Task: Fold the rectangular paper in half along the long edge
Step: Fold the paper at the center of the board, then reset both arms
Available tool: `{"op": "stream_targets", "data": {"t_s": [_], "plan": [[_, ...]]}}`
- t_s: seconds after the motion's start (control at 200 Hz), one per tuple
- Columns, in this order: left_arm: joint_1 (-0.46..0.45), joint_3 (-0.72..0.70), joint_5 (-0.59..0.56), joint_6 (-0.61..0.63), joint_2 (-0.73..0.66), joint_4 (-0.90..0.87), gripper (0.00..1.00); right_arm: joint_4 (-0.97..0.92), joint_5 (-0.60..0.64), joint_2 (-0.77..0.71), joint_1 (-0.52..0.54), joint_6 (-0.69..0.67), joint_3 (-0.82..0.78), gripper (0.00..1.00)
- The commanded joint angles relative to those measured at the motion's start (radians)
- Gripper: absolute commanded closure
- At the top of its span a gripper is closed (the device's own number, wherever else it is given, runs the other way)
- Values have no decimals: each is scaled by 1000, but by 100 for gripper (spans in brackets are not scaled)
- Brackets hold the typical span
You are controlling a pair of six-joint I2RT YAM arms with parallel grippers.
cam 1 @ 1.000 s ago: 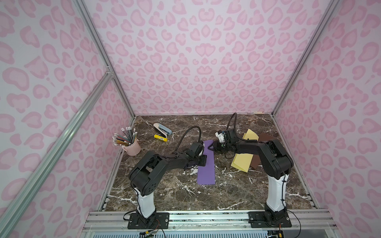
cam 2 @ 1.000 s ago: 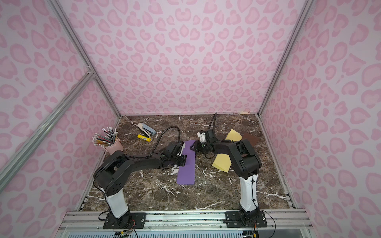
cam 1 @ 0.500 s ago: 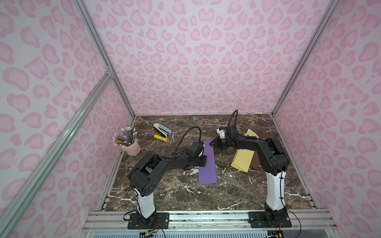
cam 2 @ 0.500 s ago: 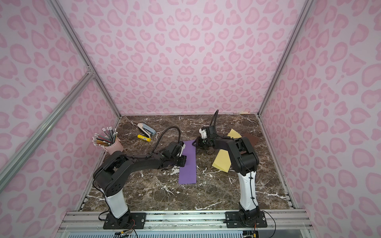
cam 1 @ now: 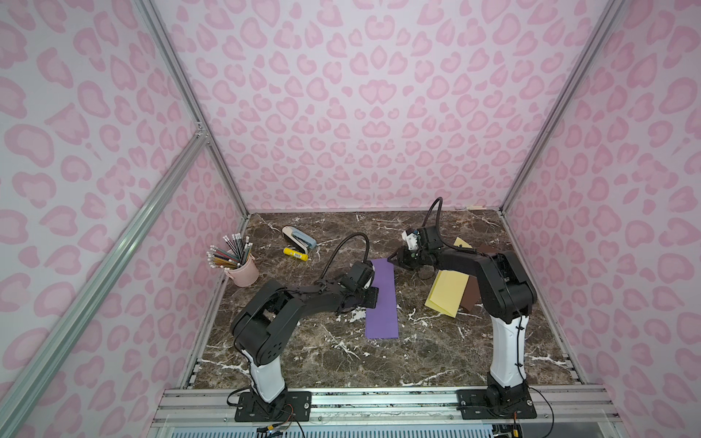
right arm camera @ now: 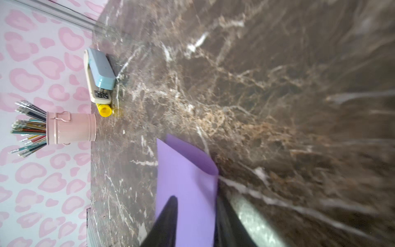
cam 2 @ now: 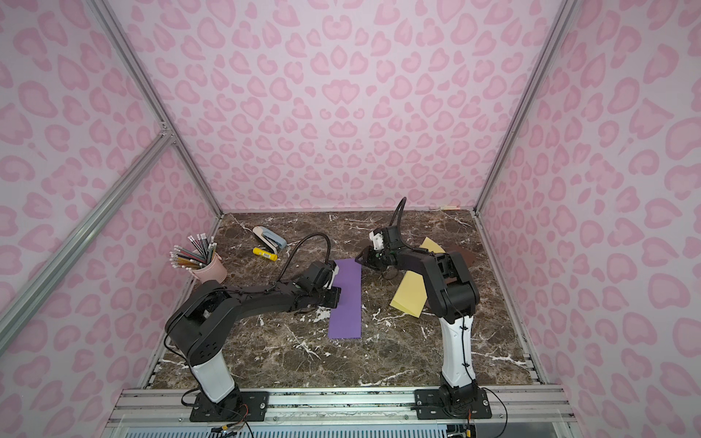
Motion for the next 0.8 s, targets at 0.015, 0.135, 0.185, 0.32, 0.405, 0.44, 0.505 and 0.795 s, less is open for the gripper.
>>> {"op": "stream_targets", "data": {"t_s": [0.015,0.135,0.185,0.32,0.405,0.44,0.505,0.795], "plan": [[1,19,-136,1,-128,35,96,-48,87,-122,-4,-76,-17,61],[6,-4,-268,60,-318,92,93,-69,184,-296,-12,-109,-89,46],[21,-41,-321,104,-390,138,83,-65,224,-369,-21,-113,-131,36],[172,-183,-393,194,-508,290,73,-78,287,-527,-65,-127,-215,29],[307,-279,-374,239,-525,404,73,-52,358,-615,-93,-141,-289,29],[362,-311,-360,251,-524,449,74,-17,400,-657,-98,-155,-332,29],[435,-380,-327,304,-518,566,75,84,471,-739,-101,-199,-436,29],[502,-504,-444,398,-563,825,73,453,772,-844,-101,-313,-802,21]]}}
